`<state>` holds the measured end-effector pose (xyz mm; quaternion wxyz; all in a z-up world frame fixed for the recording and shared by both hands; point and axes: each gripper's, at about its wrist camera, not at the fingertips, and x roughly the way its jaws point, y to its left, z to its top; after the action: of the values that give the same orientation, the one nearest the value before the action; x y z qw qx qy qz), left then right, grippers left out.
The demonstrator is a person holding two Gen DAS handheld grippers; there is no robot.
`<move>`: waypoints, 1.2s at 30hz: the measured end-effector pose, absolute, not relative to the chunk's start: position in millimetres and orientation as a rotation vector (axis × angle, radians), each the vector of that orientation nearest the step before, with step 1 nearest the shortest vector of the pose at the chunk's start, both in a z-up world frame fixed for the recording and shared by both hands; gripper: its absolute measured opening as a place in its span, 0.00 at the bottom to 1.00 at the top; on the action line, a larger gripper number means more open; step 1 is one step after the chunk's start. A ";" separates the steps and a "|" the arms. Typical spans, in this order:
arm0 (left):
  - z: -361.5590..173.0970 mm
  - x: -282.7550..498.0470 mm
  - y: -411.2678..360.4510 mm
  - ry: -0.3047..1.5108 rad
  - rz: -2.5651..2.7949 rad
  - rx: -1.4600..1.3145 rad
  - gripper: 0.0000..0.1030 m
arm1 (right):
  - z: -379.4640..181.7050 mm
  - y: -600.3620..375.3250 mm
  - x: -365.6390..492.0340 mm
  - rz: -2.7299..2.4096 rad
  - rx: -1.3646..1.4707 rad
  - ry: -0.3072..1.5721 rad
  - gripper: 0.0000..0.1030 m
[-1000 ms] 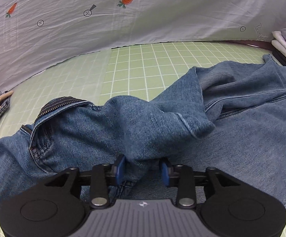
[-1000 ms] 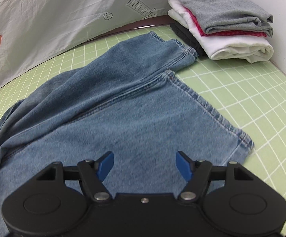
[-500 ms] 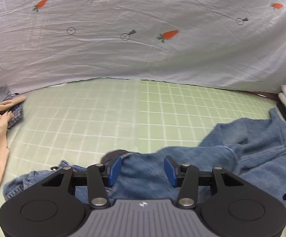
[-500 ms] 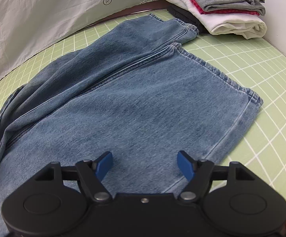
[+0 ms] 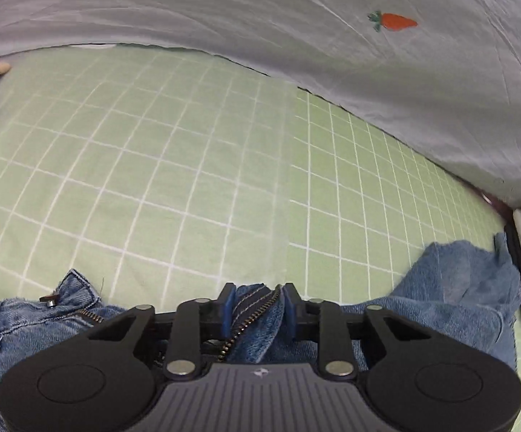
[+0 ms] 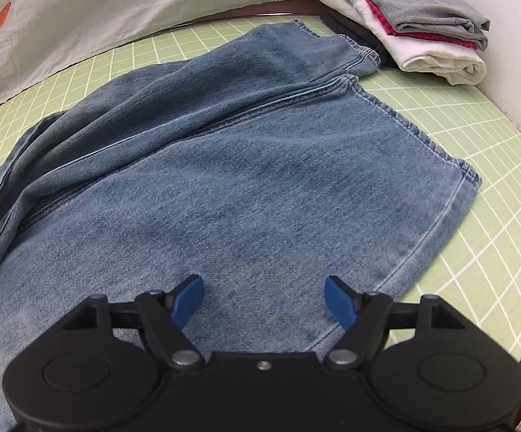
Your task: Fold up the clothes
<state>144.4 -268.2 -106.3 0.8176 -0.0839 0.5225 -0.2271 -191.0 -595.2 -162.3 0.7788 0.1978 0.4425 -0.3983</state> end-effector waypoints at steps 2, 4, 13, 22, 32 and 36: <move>-83.5 134.7 -250.9 1.028 -0.437 -0.241 0.19 | -162.1 -595.4 -187.4 -0.854 0.415 0.960 0.73; -48.7 118.1 -233.1 0.894 -0.381 -0.274 0.18 | -162.0 -594.9 -183.7 -0.839 0.395 0.962 0.73; -43.7 83.7 -222.4 0.721 -0.101 -0.085 0.25 | -163.4 -601.9 -177.2 -0.802 0.392 0.947 0.74; -64.1 71.0 -174.0 0.823 -0.082 -0.240 0.55 | -164.8 -601.6 -178.6 -0.810 0.411 0.944 0.76; -72.7 84.4 -98.3 0.853 -0.018 -0.328 0.56 | -161.9 -585.8 -169.8 -0.891 0.389 0.933 0.77; -82.9 99.7 -105.7 0.901 -0.113 -0.253 0.56 | -157.7 -576.7 -160.8 -0.939 0.385 0.906 0.77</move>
<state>99.7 -105.7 -82.9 0.8910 -0.1218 0.4340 -0.0542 -160.8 -576.7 -157.7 0.7775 0.1779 0.4189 -0.4341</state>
